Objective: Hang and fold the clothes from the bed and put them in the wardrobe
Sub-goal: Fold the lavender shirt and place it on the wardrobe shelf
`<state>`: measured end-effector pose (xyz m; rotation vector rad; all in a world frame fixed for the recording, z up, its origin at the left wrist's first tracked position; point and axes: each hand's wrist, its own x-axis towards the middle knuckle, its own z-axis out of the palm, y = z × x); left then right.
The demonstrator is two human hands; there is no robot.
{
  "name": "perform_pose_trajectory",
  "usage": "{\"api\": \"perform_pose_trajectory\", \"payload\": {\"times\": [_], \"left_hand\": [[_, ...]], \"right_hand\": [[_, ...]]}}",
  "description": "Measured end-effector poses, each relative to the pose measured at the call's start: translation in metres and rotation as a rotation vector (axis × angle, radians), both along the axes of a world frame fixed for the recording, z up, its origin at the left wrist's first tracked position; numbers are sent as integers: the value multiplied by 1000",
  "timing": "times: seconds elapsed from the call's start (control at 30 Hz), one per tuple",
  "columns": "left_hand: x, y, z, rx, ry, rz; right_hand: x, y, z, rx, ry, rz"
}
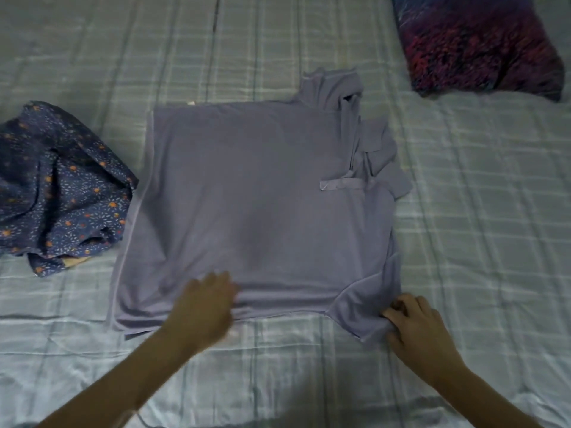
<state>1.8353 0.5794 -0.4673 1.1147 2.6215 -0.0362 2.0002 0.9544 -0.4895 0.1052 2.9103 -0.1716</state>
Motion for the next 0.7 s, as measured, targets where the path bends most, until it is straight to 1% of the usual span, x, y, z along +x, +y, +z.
{"api": "perform_pose_trajectory", "payload": {"times": [0.07,0.1,0.17,0.2,0.27,0.3,0.33,0.4,0.5,0.53,0.57,0.63,0.7], "left_hand": [[20,51,-5,177,-184,-92],[30,74,-10,215,-249,-127],[46,117,-21,205,-395,-126],[53,137,-27,225,-426,-98],[65,169,-38,266,-449,-40],[71,182,-44,272,-452,-31],[76,192,-49,278,-425,-11],[81,205,-60,301,-360,91],[76,208,-66,426,-329,211],[73,207,-69,468,-346,215],[70,204,-67,492,-374,216],[65,198,-62,501,-425,211],[61,193,-63,511,-478,203]], "right_hand": [[-7,-3,-1,-78,23,-107],[-11,-4,0,-131,26,-164],[-21,-4,1,-267,-14,-284],[-26,-3,0,-350,-42,-342],[-35,-2,-2,-469,-84,-421],[-39,-2,-2,-484,-79,-427],[-44,-1,-2,-487,-73,-414],[-52,1,-1,-480,-100,-386],[-58,8,5,-564,-135,-285],[-57,11,7,-567,-125,-196],[-54,15,6,-514,-107,-85],[-45,24,-4,-297,-82,105],[-36,30,-16,-98,-48,179]]}}
